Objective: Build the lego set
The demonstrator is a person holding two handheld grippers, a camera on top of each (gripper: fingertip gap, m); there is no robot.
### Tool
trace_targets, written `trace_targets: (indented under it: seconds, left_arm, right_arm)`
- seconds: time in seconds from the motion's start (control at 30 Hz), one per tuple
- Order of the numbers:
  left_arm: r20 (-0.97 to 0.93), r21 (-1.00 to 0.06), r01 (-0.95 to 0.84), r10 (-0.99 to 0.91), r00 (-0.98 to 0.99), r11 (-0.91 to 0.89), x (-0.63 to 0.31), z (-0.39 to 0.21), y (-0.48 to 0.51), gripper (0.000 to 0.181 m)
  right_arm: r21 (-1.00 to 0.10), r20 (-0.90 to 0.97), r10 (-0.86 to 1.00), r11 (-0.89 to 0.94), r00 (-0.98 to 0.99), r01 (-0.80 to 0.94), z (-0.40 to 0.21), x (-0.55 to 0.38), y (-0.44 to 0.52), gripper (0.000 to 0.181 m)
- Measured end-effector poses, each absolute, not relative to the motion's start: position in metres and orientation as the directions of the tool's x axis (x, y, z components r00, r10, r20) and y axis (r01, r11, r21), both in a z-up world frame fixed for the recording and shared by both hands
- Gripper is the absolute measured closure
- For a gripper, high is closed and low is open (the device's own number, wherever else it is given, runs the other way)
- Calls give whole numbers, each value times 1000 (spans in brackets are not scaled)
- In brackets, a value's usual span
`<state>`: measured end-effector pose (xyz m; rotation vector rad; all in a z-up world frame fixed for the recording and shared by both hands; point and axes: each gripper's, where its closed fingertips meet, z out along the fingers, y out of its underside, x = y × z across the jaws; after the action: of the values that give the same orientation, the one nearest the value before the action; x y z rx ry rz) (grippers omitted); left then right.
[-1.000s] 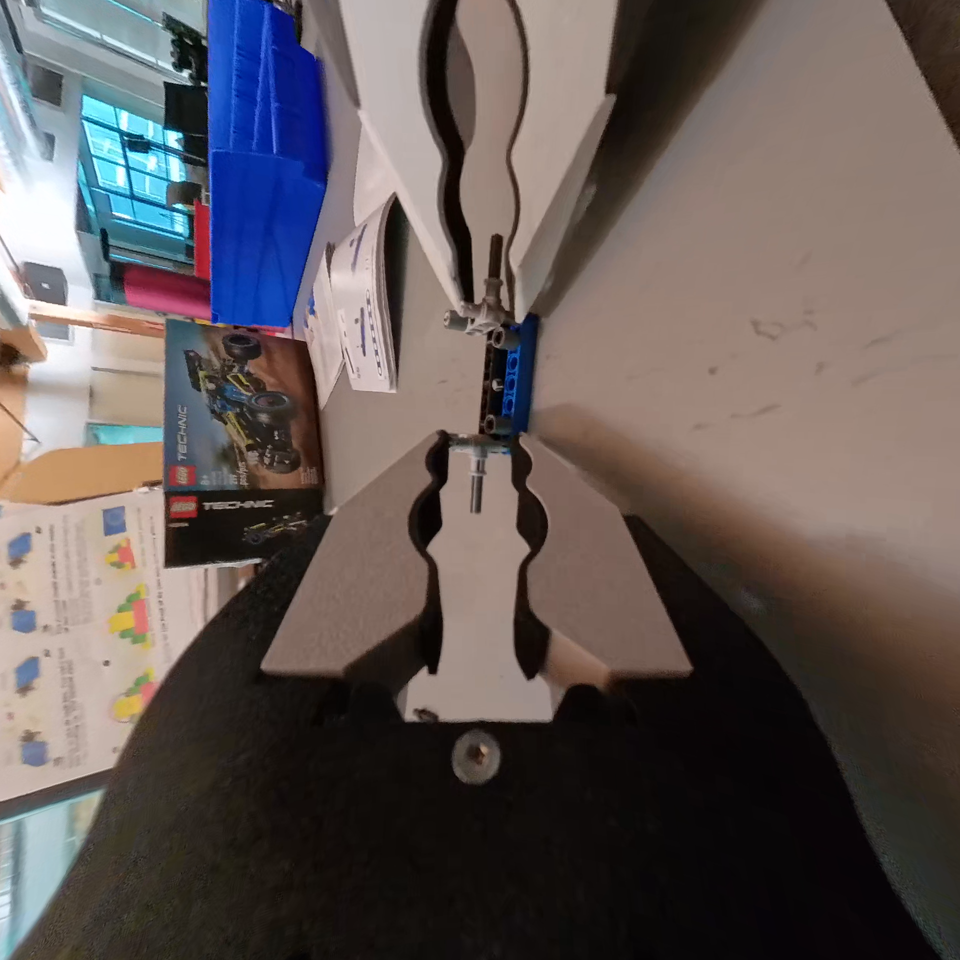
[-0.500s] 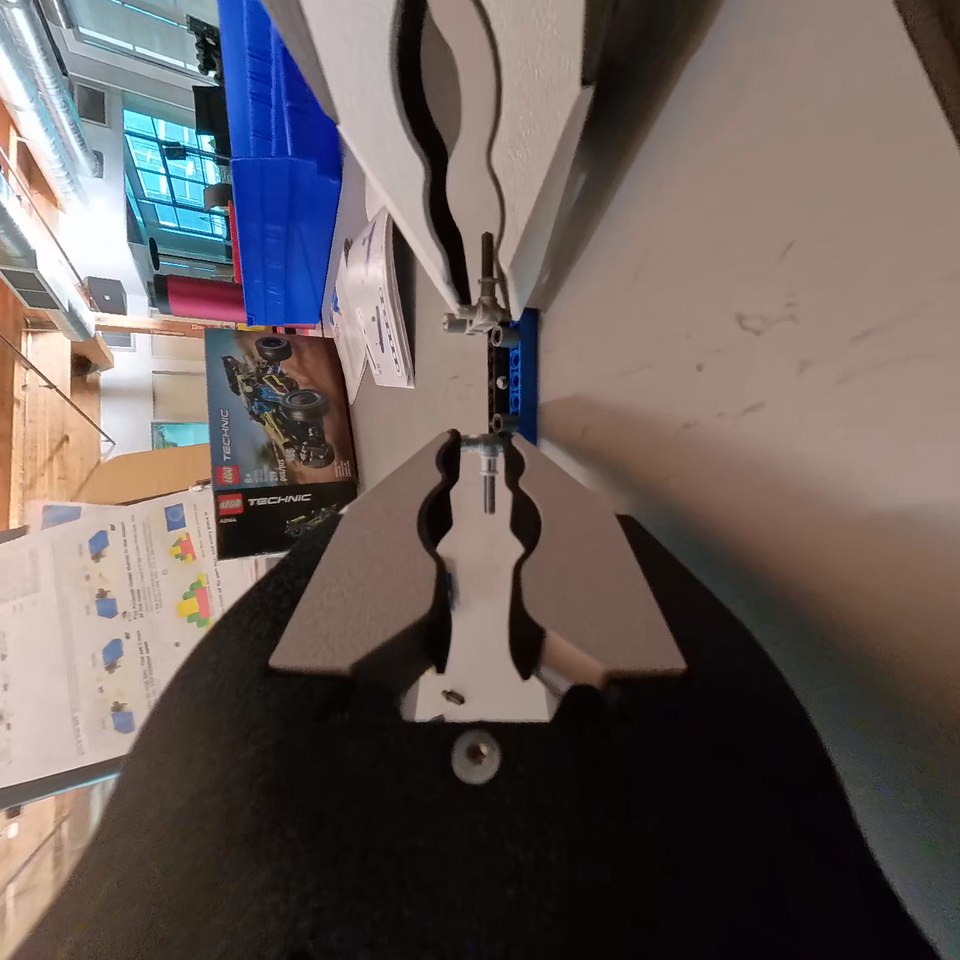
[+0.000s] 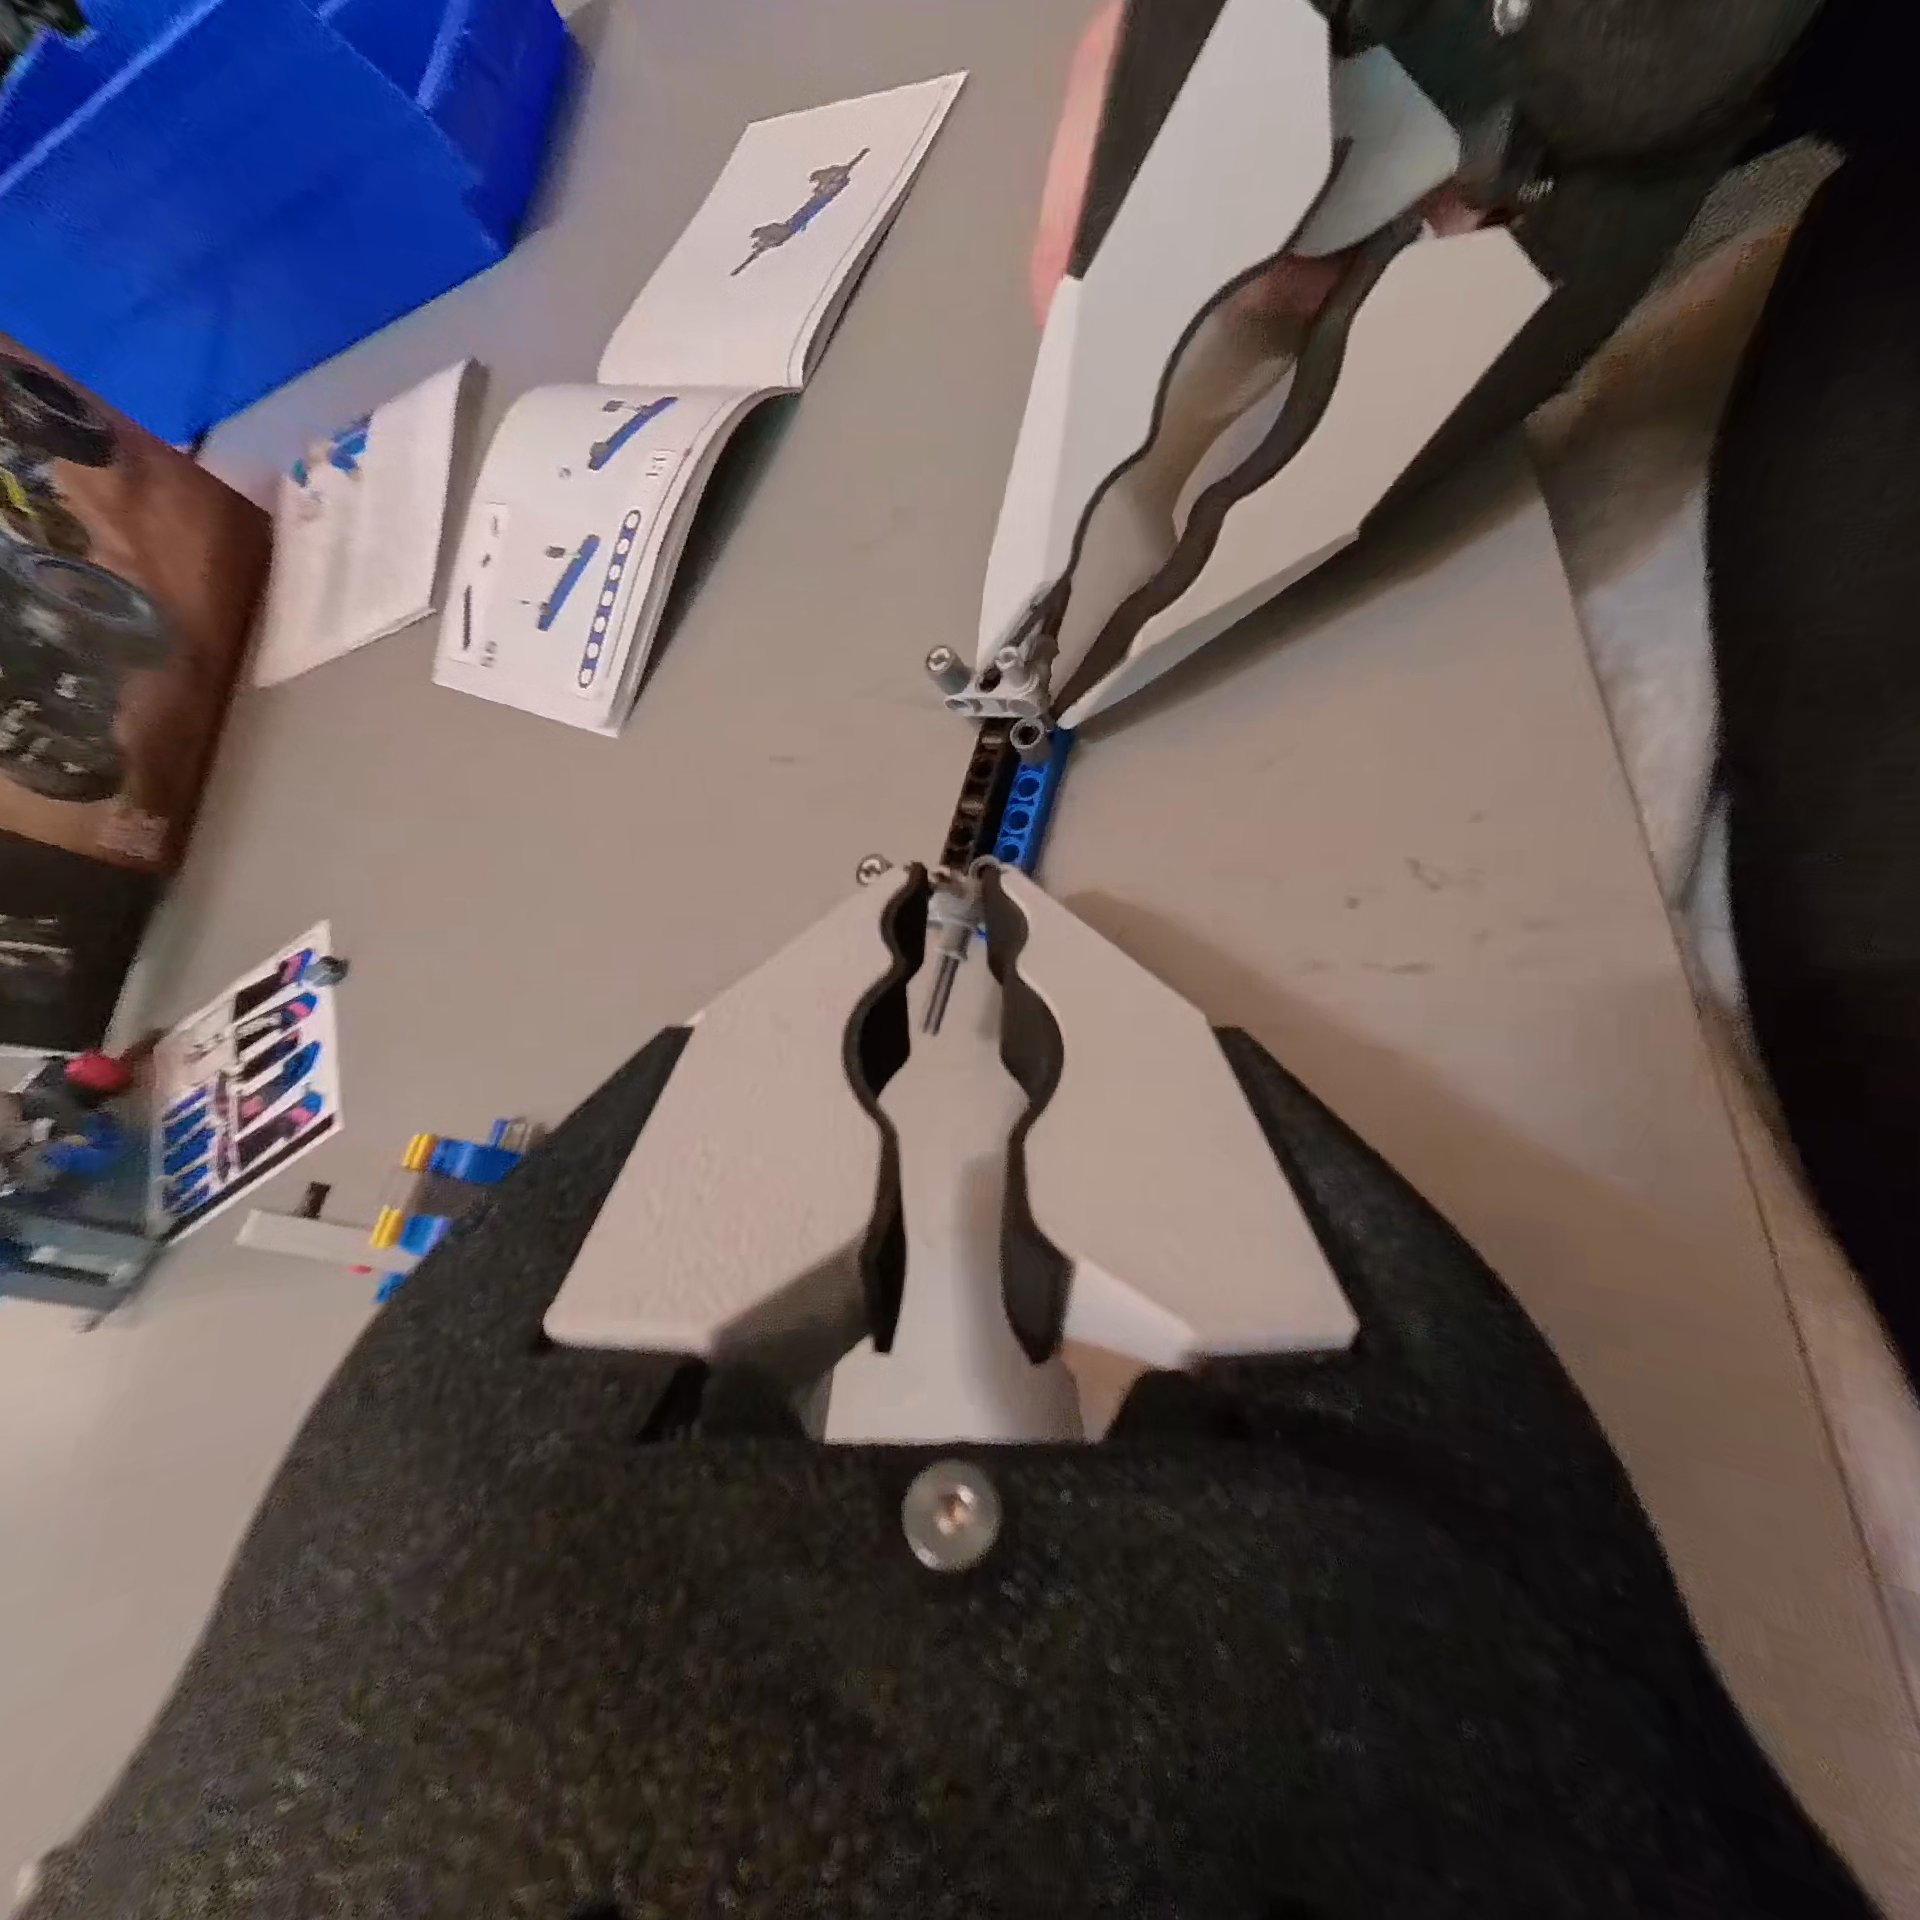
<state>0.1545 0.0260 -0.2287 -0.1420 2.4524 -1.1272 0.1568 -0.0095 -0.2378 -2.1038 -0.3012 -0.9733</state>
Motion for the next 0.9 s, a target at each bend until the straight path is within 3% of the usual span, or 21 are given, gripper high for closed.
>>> trace_targets:
  seconds: [0.27,0.47,0.77,0.9]
  left_arm:
    - [-31,-790,-92,-189,-982,606,154,-233,24,177]
    - [-106,-700,-4,-109,-988,714,154,-234,29,178]
    - [-308,-455,214,72,-949,864,164,-234,33,178]
    - [-276,-444,218,99,-956,869,163,-235,34,178]
  right_arm:
    - [-552,734,-102,-665,672,503,-238,157,-9,167]
    - [-558,727,-100,-661,679,501,-238,157,-9,167]
    - [-589,697,-112,-653,709,476,-237,158,-9,169]
    - [-587,699,-112,-653,706,478,-237,158,-8,169]
